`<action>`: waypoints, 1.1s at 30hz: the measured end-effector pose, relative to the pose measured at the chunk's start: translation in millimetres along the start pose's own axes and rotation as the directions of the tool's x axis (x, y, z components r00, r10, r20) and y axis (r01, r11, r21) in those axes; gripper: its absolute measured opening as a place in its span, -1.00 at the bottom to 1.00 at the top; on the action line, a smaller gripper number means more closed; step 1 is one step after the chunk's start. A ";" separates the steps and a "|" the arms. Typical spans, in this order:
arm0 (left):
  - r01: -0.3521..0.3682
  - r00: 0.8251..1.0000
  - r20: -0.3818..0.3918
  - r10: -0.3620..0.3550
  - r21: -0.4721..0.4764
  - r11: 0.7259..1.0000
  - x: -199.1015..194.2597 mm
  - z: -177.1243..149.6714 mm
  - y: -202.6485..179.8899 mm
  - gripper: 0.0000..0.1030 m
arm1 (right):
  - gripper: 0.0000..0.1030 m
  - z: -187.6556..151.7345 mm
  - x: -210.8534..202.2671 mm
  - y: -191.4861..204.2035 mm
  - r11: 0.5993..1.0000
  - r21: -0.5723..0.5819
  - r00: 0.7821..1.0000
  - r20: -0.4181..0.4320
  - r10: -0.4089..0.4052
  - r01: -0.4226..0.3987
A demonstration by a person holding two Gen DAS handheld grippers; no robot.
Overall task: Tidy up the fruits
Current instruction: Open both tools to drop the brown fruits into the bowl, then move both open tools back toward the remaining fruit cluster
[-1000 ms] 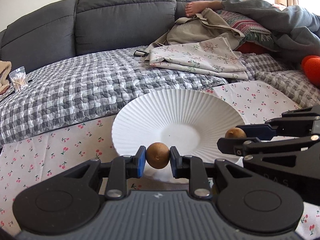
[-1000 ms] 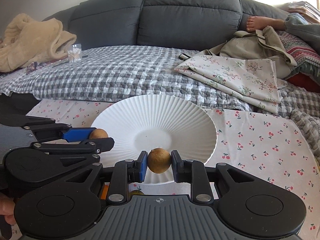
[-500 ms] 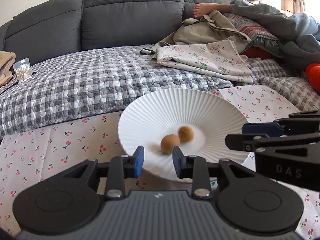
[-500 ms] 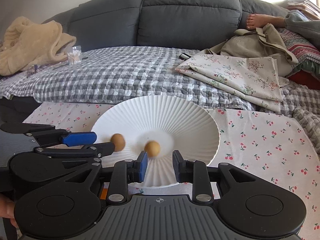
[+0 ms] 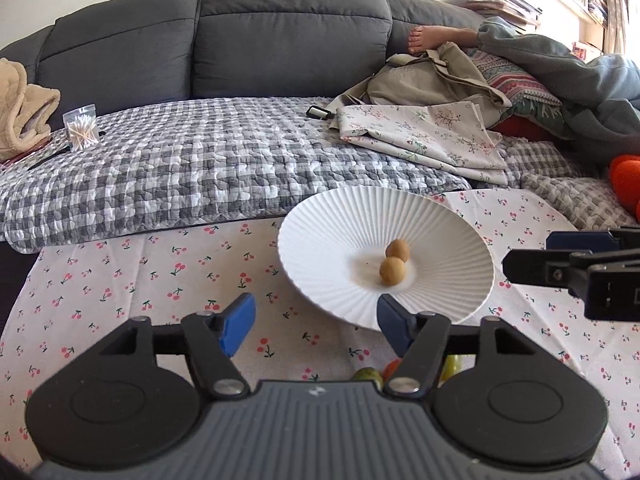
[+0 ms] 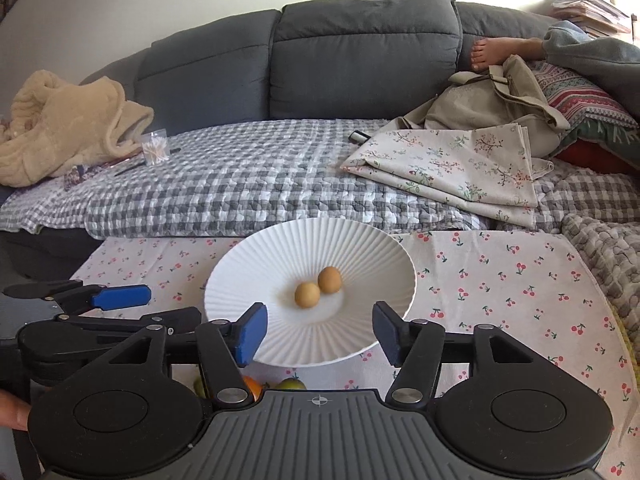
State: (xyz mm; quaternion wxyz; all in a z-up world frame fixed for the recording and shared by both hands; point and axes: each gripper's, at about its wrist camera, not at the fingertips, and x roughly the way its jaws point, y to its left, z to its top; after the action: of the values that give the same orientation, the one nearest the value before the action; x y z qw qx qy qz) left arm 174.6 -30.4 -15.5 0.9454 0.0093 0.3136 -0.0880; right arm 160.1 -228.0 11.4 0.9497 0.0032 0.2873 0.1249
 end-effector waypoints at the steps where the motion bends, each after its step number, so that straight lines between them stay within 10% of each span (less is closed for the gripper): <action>1: 0.000 1.000 0.002 0.000 -0.004 1.000 -5.2 -0.1 0.5 0.52 | 0.36 -0.9 -5.6 1.5 1.000 0.004 1.000 0.001 0.004 -0.004; 10: 0.007 0.999 -0.034 -0.009 -0.046 0.999 -48.9 -15.3 12.9 0.90 | 0.70 -17.2 -53.2 19.9 0.997 0.032 0.997 -0.023 0.072 -0.071; 33: -0.004 0.987 -0.160 0.006 0.011 1.000 -70.6 -68.4 7.8 0.98 | 0.87 -78.1 -90.0 47.8 0.996 0.007 0.990 -0.113 0.087 -0.087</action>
State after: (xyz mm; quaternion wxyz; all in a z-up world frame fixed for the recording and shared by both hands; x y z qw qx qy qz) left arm 79.9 -6.5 -28.8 0.9174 0.0221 0.3879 -0.0863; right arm 33.8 -208.3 -1.0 0.9256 0.0096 0.3403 0.1657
